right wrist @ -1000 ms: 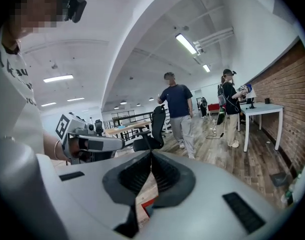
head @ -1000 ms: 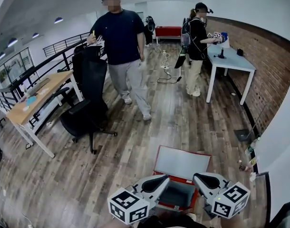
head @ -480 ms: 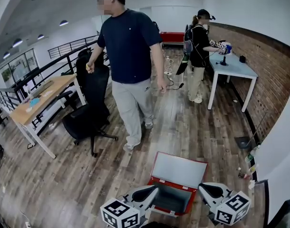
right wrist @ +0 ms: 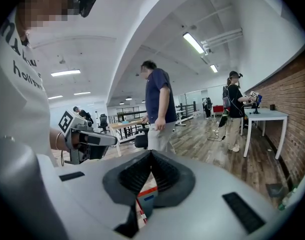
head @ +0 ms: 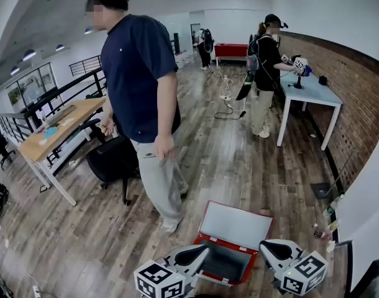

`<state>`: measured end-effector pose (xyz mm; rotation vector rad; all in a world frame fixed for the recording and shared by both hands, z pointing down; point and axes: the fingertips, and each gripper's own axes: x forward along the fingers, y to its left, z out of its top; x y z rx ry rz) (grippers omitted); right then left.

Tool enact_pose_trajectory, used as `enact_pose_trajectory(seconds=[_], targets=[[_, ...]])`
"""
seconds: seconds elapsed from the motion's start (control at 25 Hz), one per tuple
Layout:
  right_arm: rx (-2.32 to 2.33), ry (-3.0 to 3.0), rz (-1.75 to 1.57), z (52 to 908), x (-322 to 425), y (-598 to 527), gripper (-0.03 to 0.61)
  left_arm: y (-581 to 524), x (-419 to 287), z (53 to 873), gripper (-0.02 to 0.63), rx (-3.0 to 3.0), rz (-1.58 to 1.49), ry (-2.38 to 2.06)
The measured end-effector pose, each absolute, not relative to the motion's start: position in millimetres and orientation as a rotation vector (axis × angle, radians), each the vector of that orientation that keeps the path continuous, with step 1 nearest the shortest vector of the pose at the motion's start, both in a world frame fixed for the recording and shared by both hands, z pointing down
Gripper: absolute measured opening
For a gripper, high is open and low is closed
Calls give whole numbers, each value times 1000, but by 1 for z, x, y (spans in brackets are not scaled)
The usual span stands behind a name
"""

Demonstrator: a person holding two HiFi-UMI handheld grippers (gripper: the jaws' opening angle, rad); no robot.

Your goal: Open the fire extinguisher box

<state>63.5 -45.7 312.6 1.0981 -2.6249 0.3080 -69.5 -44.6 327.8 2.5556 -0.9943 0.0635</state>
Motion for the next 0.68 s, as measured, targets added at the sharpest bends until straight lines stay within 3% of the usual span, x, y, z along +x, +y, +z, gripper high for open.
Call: enact_pose_trajectory(seconds=[0.68], targets=[[1070,-2613,307,323,50,-50,9,-44,-91,339,9,2519,60,-1035]])
